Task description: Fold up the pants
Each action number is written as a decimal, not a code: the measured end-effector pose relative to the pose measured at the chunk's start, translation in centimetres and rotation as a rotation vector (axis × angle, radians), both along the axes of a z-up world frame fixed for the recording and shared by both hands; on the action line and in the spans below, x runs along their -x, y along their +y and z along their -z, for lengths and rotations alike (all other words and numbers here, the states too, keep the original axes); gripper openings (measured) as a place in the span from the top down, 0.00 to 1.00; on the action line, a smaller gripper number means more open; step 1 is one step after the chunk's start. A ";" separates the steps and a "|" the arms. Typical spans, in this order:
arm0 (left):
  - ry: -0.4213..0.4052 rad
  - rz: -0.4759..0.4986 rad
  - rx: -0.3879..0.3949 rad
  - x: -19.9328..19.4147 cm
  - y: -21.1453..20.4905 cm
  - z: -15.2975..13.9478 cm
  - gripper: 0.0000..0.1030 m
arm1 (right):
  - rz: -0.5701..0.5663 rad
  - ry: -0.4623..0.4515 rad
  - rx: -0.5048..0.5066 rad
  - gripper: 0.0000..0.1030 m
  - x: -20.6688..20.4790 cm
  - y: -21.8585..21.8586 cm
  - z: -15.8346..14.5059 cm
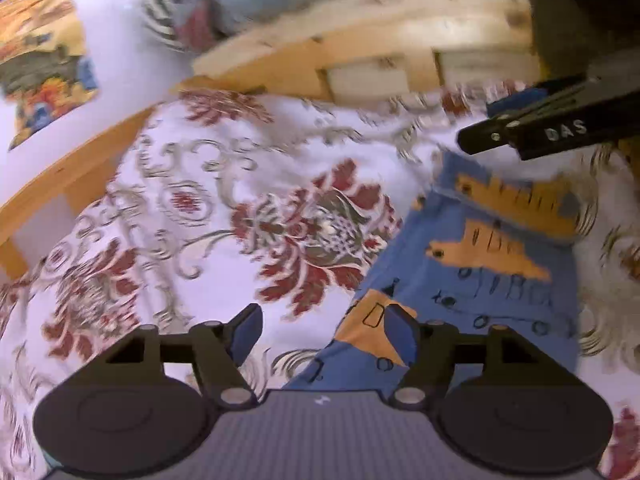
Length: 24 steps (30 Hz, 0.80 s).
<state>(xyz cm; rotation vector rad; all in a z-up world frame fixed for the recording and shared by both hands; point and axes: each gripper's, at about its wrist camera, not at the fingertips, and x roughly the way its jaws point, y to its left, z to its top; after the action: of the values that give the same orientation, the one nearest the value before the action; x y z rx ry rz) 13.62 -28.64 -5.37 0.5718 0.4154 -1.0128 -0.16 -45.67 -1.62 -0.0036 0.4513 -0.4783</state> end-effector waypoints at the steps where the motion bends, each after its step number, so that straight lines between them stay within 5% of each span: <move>1: 0.001 -0.027 0.015 0.2 1.0 -0.4 0.18 | -0.031 -0.001 -0.017 0.48 0.3 0.2 0.0; 5: 0.031 -0.161 0.060 1.2 6.5 -1.1 0.09 | -0.207 0.065 -0.116 0.51 0.3 1.2 0.9; 8: 0.076 -0.224 0.004 1.6 11.2 -0.7 0.09 | -0.289 0.117 -0.217 0.52 -0.4 1.4 1.4; 12: 0.142 -0.325 -0.116 0.9 17.0 0.1 0.09 | -0.195 0.183 -0.244 0.51 -0.9 0.4 2.7; 16: 0.324 -0.522 -0.209 -1.9 23.0 0.9 0.07 | -0.115 0.144 -0.327 0.48 -0.5 -1.5 3.0; 19: 0.458 -0.612 -0.191 -4.1 27.2 0.4 0.05 | -0.137 0.164 -0.297 0.29 -0.8 -0.3 2.7; 24: 0.484 -0.581 -0.196 -5.2 30.0 -2.5 0.01 | -0.314 0.165 -0.277 0.08 -3.3 3.9 1.1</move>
<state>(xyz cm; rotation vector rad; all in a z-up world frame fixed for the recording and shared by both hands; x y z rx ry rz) 18.78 1.35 -2.89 0.3388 1.0522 -0.5392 3.11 -41.81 -2.72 0.1519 0.6640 -0.1037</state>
